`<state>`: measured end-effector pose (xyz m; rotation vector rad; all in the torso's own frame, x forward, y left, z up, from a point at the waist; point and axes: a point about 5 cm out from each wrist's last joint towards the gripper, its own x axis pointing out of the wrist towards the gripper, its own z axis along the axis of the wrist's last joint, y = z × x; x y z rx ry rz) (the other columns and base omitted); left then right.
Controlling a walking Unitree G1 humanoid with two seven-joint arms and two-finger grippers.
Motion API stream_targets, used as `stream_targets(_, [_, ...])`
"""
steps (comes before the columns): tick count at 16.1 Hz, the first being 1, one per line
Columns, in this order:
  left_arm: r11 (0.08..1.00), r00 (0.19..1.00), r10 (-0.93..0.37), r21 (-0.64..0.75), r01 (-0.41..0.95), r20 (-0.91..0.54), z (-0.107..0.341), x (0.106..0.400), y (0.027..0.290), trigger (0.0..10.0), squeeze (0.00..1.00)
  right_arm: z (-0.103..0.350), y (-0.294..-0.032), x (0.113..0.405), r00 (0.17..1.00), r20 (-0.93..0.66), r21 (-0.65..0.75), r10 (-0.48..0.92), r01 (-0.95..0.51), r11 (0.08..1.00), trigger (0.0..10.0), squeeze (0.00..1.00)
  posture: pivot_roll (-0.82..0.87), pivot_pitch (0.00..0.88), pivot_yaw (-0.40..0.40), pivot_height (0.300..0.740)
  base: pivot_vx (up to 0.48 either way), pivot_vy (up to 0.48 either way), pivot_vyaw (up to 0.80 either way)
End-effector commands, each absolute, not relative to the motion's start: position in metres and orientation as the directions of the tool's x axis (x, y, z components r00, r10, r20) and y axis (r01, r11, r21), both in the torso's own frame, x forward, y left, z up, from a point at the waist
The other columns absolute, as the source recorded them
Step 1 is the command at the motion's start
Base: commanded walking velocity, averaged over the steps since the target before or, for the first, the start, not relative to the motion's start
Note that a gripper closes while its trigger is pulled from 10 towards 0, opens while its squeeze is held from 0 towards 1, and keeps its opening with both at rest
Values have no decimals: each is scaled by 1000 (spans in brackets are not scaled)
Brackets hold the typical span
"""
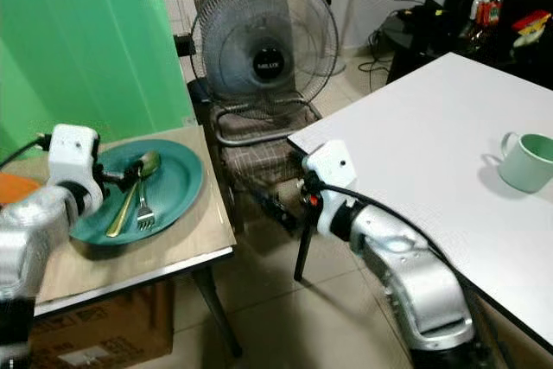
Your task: Setting the table
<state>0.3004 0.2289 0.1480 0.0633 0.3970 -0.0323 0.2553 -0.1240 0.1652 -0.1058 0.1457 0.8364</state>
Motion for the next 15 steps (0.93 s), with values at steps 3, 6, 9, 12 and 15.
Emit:
stream_targets(3, [998,883,-59,-5,64,-465,137,299,229,10000,0,169,-123,249,539,-213,-30,815,-837,546,10000,0,-103,0,39,740,0,0,0])
stream_targets(6, [999,846,-27,19,44,-532,124,300,232,4000,0,161,-124,240,438,-277,-13,855,-892,453,10000,0,-101,0,37,740,0,0,0])
stream_targets(9, [997,827,-13,60,57,-563,110,300,236,1137,0,159,-123,234,395,-290,10,872,-910,416,10000,0,-107,0,39,740,0,0,0])
stream_targets(12, [993,817,-7,91,73,-576,101,300,238,0,0,157,-123,226,324,-318,37,891,-935,353,10000,0,-115,0,40,740,0,0,0])
stream_targets(15, [992,827,-19,94,86,-562,102,302,237,0,0,156,-124,224,305,-327,49,894,-940,338,10000,0,-116,0,40,740,0,0,0])
